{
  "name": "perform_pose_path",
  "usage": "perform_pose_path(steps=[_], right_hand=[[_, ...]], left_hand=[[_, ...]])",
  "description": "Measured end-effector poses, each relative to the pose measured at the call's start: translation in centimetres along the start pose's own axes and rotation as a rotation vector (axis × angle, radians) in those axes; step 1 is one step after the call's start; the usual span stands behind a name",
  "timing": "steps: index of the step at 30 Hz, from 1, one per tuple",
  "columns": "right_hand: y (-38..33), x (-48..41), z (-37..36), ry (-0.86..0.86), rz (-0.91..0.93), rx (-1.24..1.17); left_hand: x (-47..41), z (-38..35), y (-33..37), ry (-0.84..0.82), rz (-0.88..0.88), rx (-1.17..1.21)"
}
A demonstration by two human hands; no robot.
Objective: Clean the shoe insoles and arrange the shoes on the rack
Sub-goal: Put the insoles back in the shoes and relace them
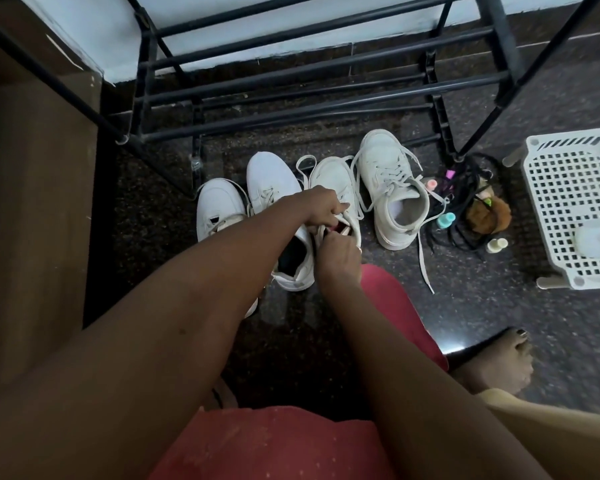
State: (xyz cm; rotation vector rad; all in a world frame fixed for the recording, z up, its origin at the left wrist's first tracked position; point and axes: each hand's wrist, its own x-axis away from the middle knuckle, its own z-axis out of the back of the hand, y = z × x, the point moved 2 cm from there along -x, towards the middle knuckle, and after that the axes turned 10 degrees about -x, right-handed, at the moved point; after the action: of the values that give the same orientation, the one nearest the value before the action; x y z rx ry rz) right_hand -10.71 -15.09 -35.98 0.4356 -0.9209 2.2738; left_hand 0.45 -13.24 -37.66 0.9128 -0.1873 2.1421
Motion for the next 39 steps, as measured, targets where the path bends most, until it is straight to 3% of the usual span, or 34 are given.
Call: perform_pose_path(steps=[12,18,23,30,36,39], right_hand=[[-0.3,-2.8,-1.4,0.137,0.092,0.036],[0.7,-0.8,-0.7,0.189,-0.068,0.010],[2.2,0.1,0.3,0.234,-0.245,-0.231],[2.1,-2.1,-1.6,0.404,-0.107,-0.390],[2.4,-3.9,-3.6,0.632,0.105,-0.307],[2.8,-3.5,-3.0,0.591,0.157,-0.323]], left_hand=[[-0.3,-0.6,-1.3,0.019,0.053,0.166],[-0.1,-0.8,-0.9,0.063,0.063,0.169],[0.3,-0.9,-0.6,0.079,0.064,0.179],[0.5,-0.7,-0.7,0.069,0.035,0.152],[0.5,-0.9,-0.7,0.072,0.041,0.184],[0.7,-1.0,-0.7,0.091,0.064,0.210]])
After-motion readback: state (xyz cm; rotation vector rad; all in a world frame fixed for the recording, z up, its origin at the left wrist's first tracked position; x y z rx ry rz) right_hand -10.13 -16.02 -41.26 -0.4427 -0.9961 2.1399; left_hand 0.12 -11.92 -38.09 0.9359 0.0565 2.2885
